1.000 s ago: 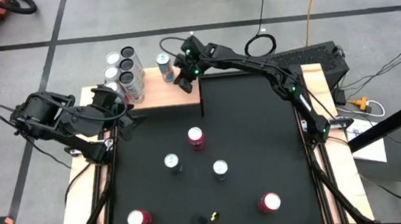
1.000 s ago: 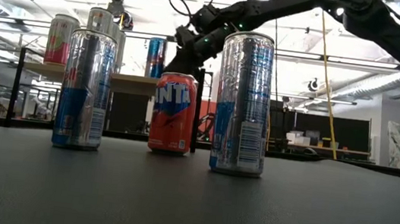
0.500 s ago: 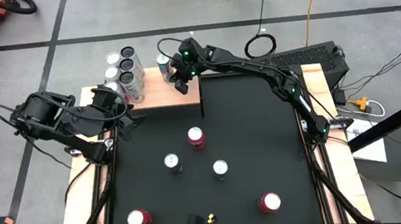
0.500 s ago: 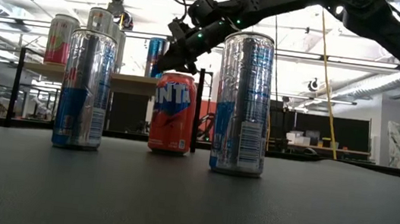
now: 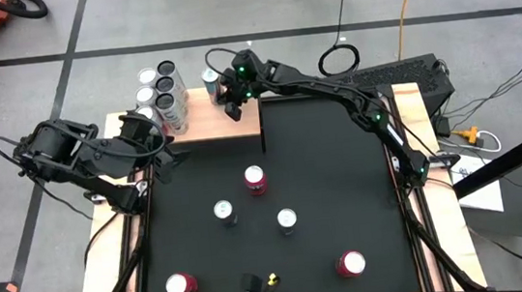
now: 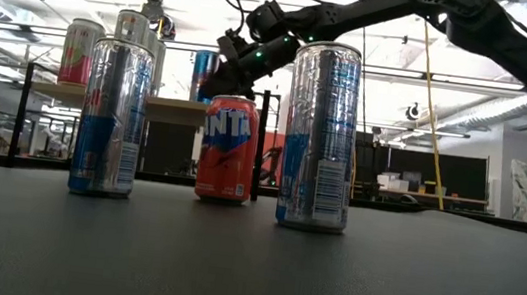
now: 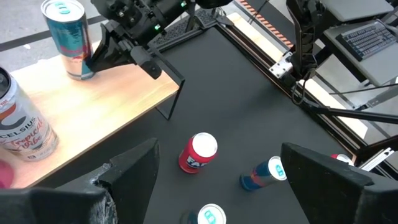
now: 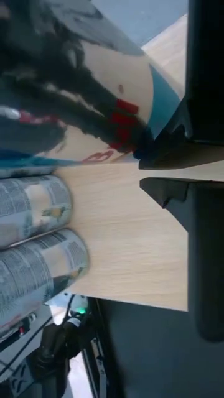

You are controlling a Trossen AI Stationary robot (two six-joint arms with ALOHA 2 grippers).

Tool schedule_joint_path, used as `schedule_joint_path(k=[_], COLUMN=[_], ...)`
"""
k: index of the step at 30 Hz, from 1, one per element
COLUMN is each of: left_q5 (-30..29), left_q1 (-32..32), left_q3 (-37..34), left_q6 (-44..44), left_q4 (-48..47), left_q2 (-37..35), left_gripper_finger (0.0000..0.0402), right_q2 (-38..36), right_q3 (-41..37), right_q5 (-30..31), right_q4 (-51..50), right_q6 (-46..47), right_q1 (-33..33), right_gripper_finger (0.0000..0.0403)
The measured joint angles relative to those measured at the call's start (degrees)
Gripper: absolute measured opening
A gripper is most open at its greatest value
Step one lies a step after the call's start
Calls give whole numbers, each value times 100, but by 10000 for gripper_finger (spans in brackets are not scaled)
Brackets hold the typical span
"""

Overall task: Place canned beverage on shelf
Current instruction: Put the top right blue soda can on the shelf

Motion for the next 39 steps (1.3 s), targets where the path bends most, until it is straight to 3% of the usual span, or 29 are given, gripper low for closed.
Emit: schedule_joint_path(k=[39], left_q5=[-13], left_q1=[2], left_q3=[0], left_q6=[-35], left_q4=[0], left_q2=[0], left_gripper_finger=[338], right_q2=[91], right_q3=[0], right_q5=[2], right_q4=[266], right_q6=[69], right_q1=[-151], right_gripper_finger=[10])
